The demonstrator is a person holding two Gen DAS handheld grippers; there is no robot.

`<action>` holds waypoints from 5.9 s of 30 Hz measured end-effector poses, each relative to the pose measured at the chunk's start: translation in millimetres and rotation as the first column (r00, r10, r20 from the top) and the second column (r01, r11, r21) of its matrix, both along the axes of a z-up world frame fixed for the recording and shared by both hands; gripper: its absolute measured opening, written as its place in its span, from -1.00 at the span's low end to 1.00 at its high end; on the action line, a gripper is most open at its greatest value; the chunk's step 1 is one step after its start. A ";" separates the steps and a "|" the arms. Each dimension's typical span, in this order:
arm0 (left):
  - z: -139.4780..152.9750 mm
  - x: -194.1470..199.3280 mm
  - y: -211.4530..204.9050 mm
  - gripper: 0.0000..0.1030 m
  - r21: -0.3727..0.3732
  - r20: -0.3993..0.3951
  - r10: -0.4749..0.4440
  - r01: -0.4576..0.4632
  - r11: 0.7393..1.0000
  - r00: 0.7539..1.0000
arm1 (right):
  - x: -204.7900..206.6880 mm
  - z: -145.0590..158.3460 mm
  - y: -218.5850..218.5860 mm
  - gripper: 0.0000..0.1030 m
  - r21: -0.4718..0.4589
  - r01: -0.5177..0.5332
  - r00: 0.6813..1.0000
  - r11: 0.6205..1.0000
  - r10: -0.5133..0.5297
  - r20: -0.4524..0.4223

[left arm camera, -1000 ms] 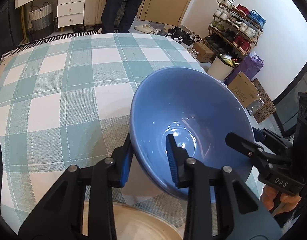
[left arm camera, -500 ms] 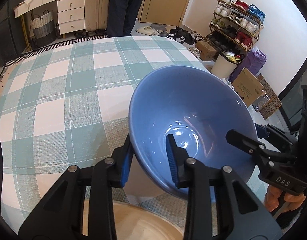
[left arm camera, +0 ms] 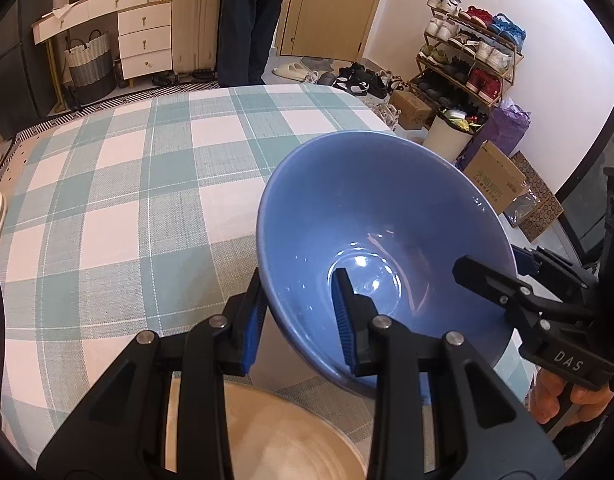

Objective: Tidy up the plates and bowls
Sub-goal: 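Lift and carry the bowl stack with both tools over the cream plates, then lower the bowl stack onto the cream plates and open both tools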

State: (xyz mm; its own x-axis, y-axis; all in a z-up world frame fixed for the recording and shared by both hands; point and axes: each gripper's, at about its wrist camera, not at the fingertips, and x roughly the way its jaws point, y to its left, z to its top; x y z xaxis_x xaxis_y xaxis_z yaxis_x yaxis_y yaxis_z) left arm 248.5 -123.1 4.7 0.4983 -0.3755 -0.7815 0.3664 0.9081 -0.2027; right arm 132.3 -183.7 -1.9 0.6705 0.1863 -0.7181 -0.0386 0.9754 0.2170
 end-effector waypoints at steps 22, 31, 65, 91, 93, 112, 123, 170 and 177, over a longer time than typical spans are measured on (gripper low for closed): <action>63.4 -82.4 28.7 -0.44 -0.012 0.106 0.018 -0.017 1.000 0.994 | -54.5 56.8 28.9 0.05 -0.041 -0.024 0.993 0.999 0.028 0.118; 87.3 -118.6 46.2 -0.44 -0.014 0.141 0.038 -0.037 0.999 0.989 | -75.3 70.1 47.2 0.05 -0.044 -0.042 0.989 0.998 0.048 0.139; 100.3 -215.8 130.2 -0.44 0.030 0.158 0.182 -0.189 0.981 0.971 | -100.6 65.1 122.3 0.05 -0.003 -0.171 0.973 0.985 0.170 0.160; 24.5 -180.2 168.1 -0.44 0.080 0.083 0.240 -0.246 0.966 0.967 | -68.2 7.2 155.6 0.05 -0.001 -0.242 0.968 0.970 0.241 0.073; 22.4 -178.5 168.6 -0.44 0.082 0.086 0.239 -0.246 0.966 0.967 | -67.7 5.7 155.0 0.05 -0.001 -0.242 0.968 0.970 0.241 0.077; 25.9 -173.8 179.7 -0.43 0.075 0.087 0.250 -0.257 0.964 0.964 | -58.9 -0.8 161.7 0.05 0.022 -0.250 0.967 0.968 0.248 0.059; 28.6 -178.4 179.1 -0.43 0.086 0.076 0.254 -0.260 0.962 0.964 | -59.1 1.7 159.0 0.05 0.055 -0.246 0.969 0.968 0.244 0.044; 66.7 -228.2 178.0 0.96 0.042 0.271 0.218 -0.238 0.970 0.938 | -85.2 26.9 153.4 0.99 -0.029 -0.276 0.949 0.961 0.277 0.148; 69.1 -242.3 188.8 0.96 0.013 0.291 0.237 -0.252 0.968 0.927 | -96.7 28.9 159.7 0.99 -0.059 -0.301 0.936 0.952 0.306 0.174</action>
